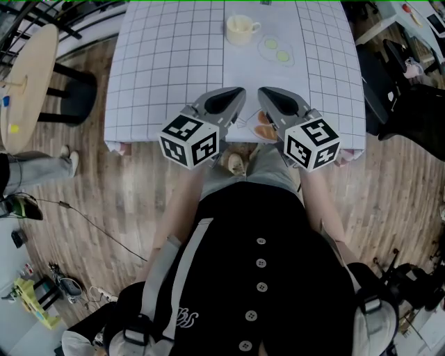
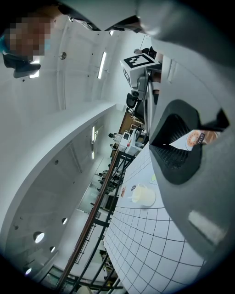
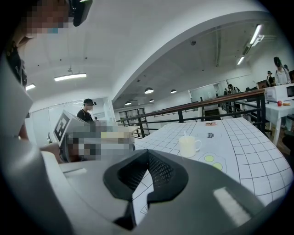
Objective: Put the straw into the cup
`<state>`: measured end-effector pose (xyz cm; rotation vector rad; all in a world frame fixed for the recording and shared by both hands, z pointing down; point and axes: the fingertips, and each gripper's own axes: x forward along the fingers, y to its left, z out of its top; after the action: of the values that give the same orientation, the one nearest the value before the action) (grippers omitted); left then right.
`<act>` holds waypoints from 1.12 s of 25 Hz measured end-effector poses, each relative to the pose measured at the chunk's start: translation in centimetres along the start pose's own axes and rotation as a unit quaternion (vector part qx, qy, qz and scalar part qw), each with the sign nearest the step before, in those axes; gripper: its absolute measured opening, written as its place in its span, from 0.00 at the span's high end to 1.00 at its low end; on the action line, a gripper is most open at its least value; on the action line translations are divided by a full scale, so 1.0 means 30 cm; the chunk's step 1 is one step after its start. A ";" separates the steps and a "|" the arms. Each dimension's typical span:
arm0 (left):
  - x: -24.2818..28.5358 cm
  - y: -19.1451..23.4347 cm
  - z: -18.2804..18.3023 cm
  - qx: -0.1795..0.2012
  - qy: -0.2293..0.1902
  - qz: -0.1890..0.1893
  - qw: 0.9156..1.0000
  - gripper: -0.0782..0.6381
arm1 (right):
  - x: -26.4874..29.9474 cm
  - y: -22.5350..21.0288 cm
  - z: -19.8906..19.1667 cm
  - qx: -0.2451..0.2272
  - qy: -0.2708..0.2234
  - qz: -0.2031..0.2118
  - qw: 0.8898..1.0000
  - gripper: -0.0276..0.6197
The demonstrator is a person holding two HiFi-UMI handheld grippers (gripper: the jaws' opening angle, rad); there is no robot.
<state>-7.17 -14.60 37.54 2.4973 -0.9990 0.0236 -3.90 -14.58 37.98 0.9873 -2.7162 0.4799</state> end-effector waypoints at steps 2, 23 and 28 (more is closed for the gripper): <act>0.000 -0.001 -0.005 0.000 0.002 0.000 1.000 0.89 | 0.000 0.003 -0.002 -0.002 0.002 0.001 1.000 0.96; -0.004 -0.020 -0.045 0.043 0.040 -0.005 0.998 0.89 | 0.006 0.015 -0.039 -0.004 0.022 0.002 1.000 0.96; -0.001 -0.025 -0.054 0.046 0.043 -0.010 0.998 0.89 | 0.006 0.021 -0.051 -0.001 0.024 -0.002 1.000 0.96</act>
<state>-6.46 -13.44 38.68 2.5663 -0.9567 0.1738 -4.31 -13.65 39.31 0.9686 -2.6719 0.4941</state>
